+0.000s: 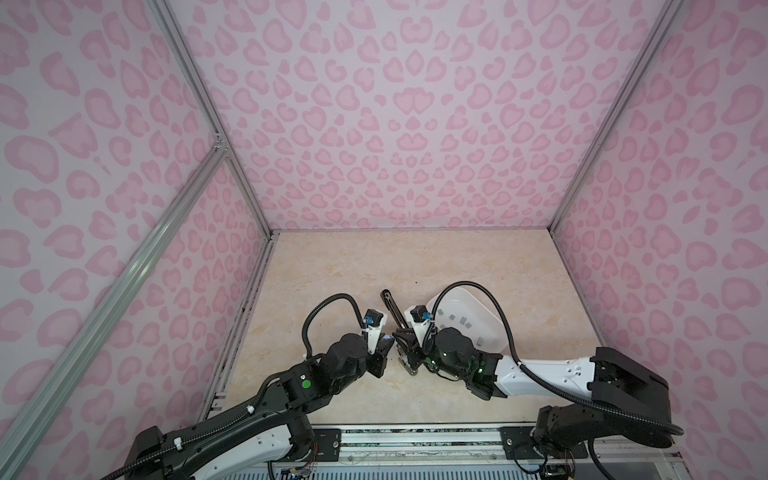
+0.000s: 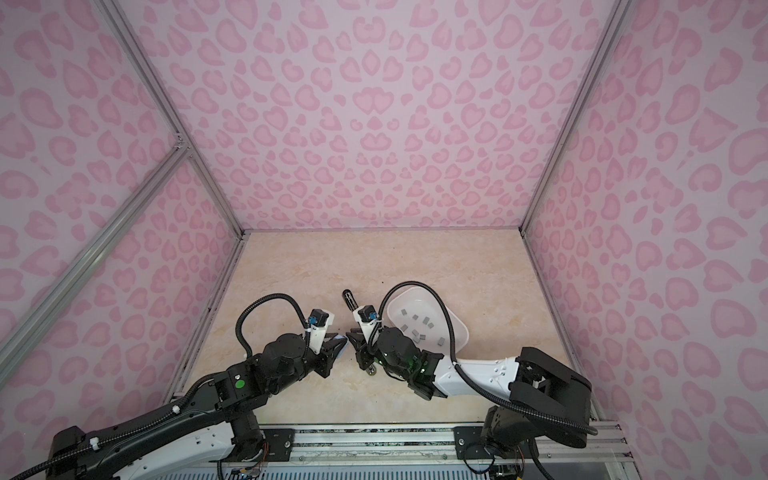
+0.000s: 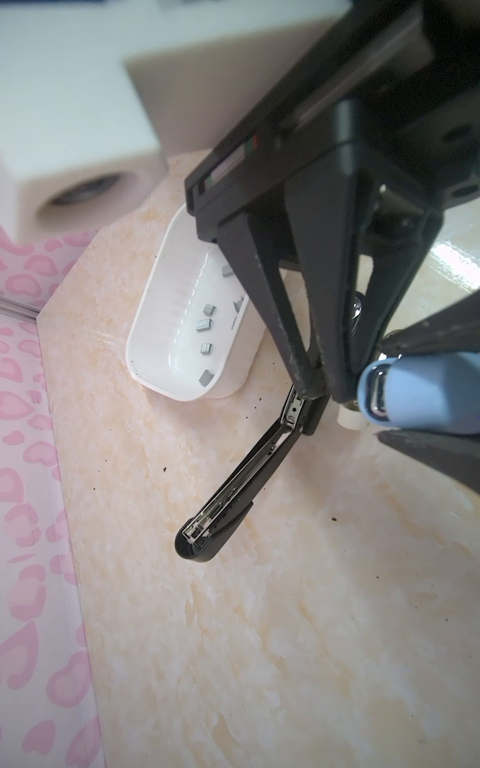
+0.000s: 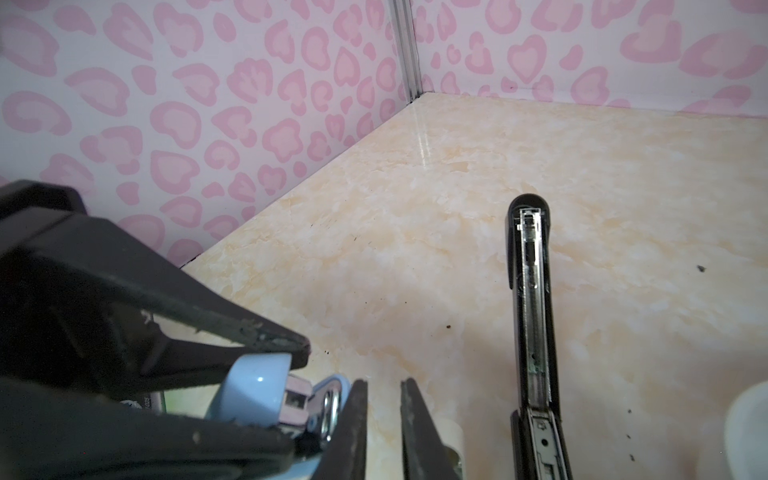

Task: Load the staples into the stapler
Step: 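Lift the light-blue mini stapler with the left gripper toward the right gripper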

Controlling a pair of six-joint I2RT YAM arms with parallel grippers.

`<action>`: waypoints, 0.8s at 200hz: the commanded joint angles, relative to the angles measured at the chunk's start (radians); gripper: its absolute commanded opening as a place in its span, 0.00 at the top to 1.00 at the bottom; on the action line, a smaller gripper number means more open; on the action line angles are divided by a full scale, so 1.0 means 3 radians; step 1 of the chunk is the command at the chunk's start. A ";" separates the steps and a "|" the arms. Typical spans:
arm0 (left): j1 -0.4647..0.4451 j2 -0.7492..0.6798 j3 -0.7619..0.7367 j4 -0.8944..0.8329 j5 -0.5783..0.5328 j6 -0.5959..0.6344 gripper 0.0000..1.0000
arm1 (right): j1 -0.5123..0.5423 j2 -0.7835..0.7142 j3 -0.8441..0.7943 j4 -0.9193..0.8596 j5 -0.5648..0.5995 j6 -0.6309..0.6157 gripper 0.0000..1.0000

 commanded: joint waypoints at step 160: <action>0.0000 -0.0188 0.0001 0.0207 -0.0202 0.0012 0.97 | 0.0095 0.0374 -0.0029 0.0330 -0.0205 0.0146 0.80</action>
